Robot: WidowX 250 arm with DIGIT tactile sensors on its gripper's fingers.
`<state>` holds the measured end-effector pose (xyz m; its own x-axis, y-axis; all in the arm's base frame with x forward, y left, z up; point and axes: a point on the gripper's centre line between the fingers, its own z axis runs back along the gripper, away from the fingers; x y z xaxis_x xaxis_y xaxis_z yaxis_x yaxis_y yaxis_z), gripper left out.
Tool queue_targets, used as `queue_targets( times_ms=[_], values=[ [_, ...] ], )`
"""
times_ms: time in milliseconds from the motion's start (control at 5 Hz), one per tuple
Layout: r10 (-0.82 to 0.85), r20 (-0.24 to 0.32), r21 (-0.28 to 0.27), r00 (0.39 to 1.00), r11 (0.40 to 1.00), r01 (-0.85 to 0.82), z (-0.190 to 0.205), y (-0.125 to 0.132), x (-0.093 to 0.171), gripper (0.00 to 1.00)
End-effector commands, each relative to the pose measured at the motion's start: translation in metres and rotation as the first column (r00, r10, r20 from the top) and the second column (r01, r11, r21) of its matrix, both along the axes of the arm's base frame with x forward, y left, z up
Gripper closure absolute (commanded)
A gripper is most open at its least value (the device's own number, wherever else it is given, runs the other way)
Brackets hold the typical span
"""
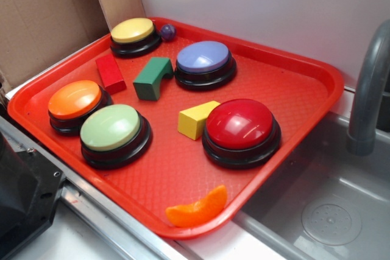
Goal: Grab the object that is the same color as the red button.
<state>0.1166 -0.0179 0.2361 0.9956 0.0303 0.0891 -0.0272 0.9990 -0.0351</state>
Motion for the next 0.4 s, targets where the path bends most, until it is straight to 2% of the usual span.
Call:
queue_targets(
  times_ms=[0, 200],
  values=[
    [0.000, 0.000, 0.000, 1.000, 1.000, 0.000, 0.000, 0.000, 0.000, 0.00],
    [0.231, -0.007, -0.098, 0.973, 0.968, -0.231, -0.013, 0.012, 0.013, 0.00]
  ],
)
